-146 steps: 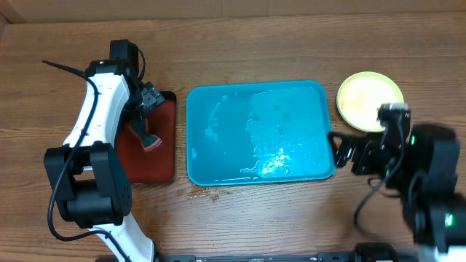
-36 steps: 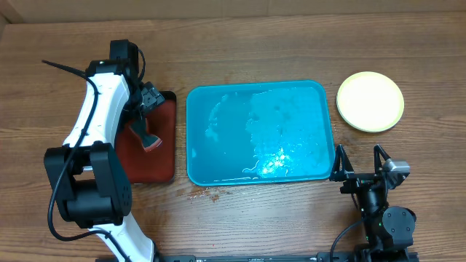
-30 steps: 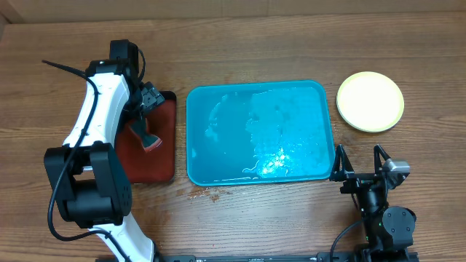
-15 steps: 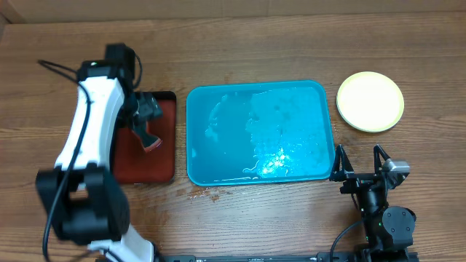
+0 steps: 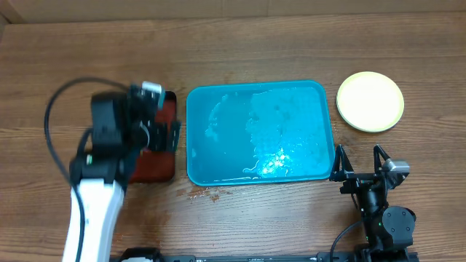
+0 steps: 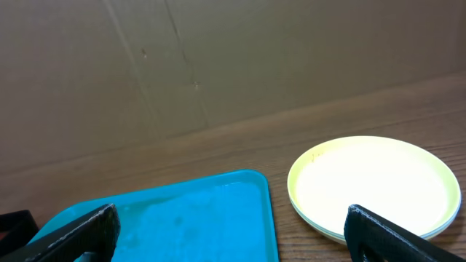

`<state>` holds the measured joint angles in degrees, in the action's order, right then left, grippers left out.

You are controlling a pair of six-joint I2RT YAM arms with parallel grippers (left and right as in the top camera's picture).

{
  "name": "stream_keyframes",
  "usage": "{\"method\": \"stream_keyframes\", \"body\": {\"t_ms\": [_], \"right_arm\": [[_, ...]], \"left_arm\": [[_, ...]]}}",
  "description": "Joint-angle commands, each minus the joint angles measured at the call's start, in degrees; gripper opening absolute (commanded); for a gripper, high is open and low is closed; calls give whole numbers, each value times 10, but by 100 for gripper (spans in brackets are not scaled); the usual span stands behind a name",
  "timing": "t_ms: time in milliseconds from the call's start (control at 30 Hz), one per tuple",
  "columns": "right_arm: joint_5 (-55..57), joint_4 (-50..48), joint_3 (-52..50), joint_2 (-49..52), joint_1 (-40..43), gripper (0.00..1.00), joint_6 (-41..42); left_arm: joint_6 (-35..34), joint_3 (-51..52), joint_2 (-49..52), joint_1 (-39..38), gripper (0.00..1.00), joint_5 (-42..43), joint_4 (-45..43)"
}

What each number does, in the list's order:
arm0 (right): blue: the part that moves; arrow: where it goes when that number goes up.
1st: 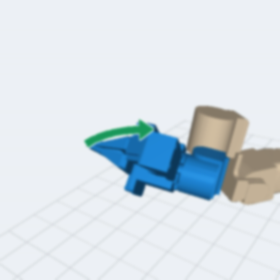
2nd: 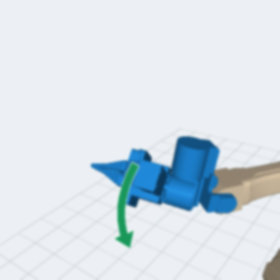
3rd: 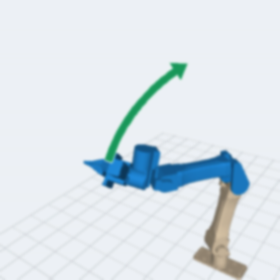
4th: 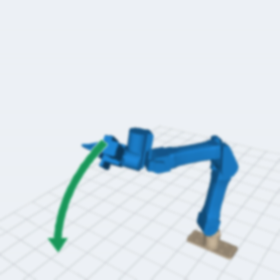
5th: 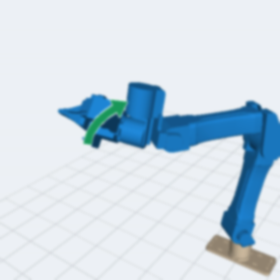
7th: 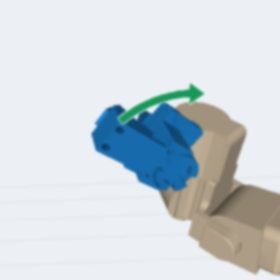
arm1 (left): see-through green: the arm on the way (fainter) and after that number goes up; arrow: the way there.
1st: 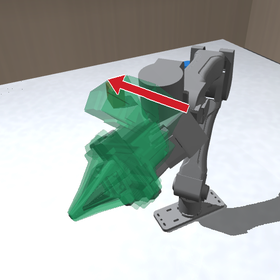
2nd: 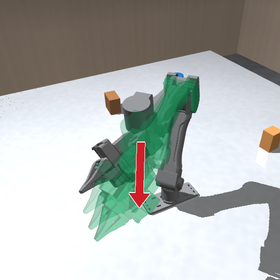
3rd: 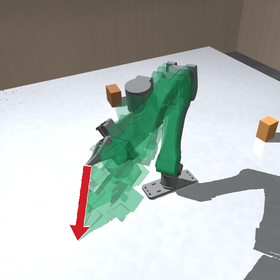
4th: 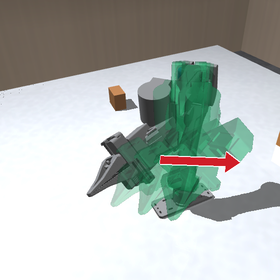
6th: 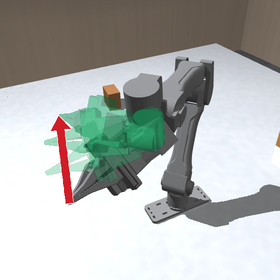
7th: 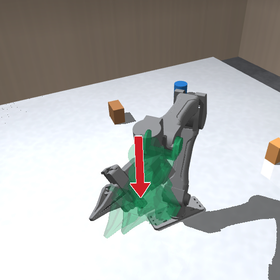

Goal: Clean dirty plates on tray and stack at the side

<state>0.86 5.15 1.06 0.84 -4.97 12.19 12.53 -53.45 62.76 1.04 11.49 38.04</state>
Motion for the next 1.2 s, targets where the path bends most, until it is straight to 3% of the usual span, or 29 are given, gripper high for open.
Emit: {"method": "stream_keyframes", "body": {"t_ms": [0, 133, 233, 367, 500, 733, 1167], "right_arm": [[4, -4, -6, -7, -2, 100, 1], [4, -4, -6, -7, -2, 100, 0], [4, -4, -6, -7, -2, 100, 1], [4, -4, -6, -7, -2, 100, 0], [3, -4, -6, -7, -2, 100, 0], [3, -5, -6, -7, -2, 100, 0], [4, -4, -6, -7, -2, 100, 0]], "left_arm": [[52, 43, -75, 10, 100, 18, -6], [52, 103, -160, 12, 100, -1, -24], [13, 182, -238, 12, 100, -1, -118], [-94, 292, -336, 12, 100, -39, -239], [-191, 370, -413, 12, 100, -93, -293], [-179, 475, -510, 12, 99, -106, -366], [-153, 532, -626, 12, 100, -105, -336]]}}
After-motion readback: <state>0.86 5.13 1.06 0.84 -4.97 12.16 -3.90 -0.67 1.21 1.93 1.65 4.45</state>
